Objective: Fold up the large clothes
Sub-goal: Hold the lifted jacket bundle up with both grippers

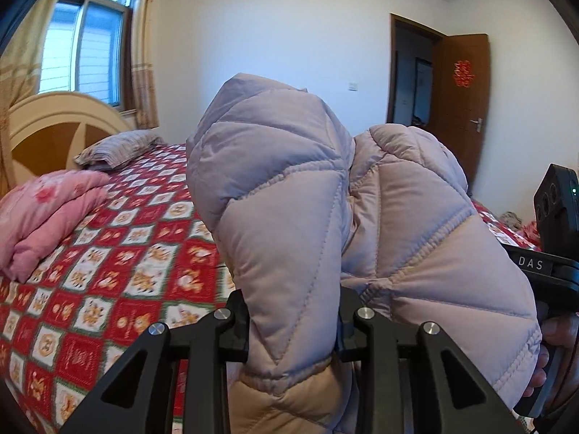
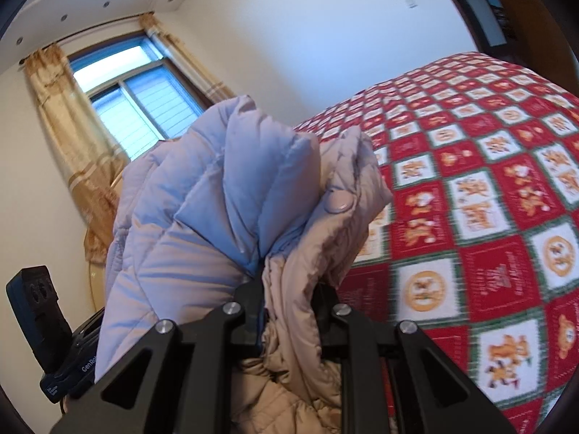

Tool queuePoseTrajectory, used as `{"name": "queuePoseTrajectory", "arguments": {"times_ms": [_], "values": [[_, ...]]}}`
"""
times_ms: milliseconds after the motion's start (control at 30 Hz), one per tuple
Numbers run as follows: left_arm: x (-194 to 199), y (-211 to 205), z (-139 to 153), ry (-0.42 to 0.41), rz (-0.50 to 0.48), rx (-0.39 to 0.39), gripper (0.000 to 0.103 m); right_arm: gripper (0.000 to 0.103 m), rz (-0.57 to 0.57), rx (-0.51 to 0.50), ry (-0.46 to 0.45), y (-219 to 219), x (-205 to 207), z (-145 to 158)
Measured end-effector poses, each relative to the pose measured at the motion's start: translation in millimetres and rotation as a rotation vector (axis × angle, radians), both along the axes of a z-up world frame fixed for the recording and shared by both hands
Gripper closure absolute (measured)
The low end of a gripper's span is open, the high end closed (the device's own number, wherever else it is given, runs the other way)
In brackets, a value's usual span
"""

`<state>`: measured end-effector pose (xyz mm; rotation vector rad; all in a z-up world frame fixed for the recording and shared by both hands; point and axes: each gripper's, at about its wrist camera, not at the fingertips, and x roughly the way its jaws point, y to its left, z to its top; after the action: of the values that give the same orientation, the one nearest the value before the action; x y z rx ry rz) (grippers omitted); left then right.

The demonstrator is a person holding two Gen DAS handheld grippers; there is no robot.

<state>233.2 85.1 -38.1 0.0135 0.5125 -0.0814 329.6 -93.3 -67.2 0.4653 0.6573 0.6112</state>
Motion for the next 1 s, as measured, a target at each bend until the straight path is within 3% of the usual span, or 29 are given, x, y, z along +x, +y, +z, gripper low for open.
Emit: {"name": "queuePoseTrajectory", "arguments": {"times_ms": [567, 933, 1000], "values": [[-6.6, 82.2, -19.7, 0.043, 0.123, -0.047, 0.072, 0.083, 0.155, -0.075, 0.032, 96.0, 11.1, -3.9], [0.9, 108.5, -48.7, 0.098, 0.163, -0.054, 0.071, 0.083, 0.183, -0.122, 0.071, 122.1, 19.9, -21.0], [3.3, 114.6, -56.6, 0.113, 0.181, -0.057, 0.065, 0.083, 0.18, -0.139, 0.082, 124.4, 22.2, -27.0]]}}
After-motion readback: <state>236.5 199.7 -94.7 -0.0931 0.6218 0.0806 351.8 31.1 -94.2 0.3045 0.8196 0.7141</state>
